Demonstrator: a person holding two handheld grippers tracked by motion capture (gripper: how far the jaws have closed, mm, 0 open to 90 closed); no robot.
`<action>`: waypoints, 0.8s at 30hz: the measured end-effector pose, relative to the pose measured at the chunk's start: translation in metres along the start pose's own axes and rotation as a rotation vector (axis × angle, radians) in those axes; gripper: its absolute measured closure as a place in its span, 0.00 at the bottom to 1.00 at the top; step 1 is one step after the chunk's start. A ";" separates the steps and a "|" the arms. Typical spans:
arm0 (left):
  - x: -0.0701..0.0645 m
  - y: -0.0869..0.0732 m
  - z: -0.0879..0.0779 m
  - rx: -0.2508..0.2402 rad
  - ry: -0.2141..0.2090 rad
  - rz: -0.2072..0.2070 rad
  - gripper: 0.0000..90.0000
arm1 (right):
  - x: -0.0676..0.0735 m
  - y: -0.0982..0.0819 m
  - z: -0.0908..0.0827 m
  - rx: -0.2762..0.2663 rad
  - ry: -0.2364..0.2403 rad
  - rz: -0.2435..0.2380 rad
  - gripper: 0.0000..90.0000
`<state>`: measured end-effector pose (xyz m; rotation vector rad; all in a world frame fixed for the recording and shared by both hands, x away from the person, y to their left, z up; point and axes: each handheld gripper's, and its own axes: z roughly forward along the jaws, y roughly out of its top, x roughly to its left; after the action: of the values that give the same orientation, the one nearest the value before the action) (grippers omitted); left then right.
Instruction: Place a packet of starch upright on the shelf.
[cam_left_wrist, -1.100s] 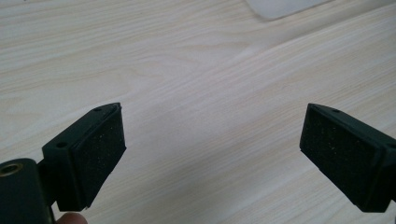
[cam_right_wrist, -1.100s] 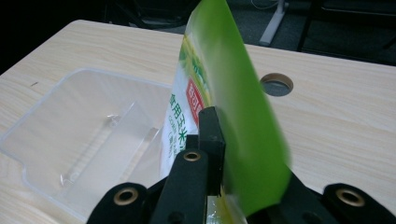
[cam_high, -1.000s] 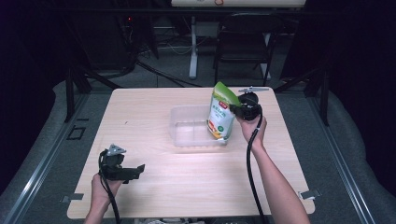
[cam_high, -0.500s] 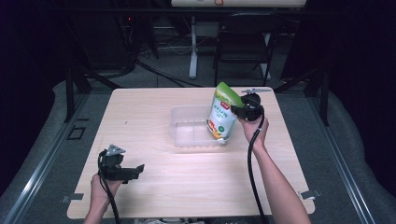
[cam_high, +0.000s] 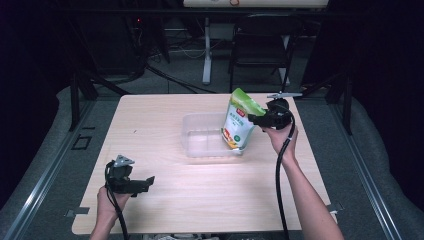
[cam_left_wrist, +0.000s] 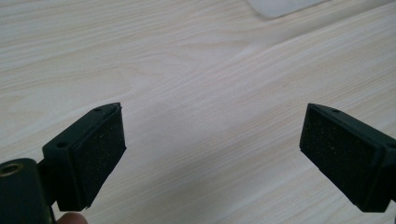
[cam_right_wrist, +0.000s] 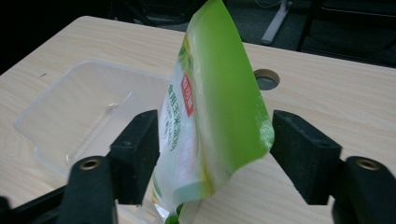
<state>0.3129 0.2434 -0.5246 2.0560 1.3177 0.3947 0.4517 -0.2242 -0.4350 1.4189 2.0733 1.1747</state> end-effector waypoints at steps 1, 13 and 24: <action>0.000 0.000 0.000 0.000 0.000 0.002 0.08 | 0.000 0.000 -0.004 0.007 0.010 -0.009 0.29; -0.001 0.000 0.000 -0.001 0.001 0.000 0.08 | 0.010 -0.003 -0.048 0.024 0.078 -0.095 0.12; -0.001 0.000 0.000 0.000 0.002 0.002 0.08 | 0.025 -0.015 -0.092 0.015 0.101 -0.172 0.03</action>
<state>0.3127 0.2428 -0.5246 2.0574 1.3172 0.3980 0.3689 -0.2432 -0.3899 1.1823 2.2267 1.1848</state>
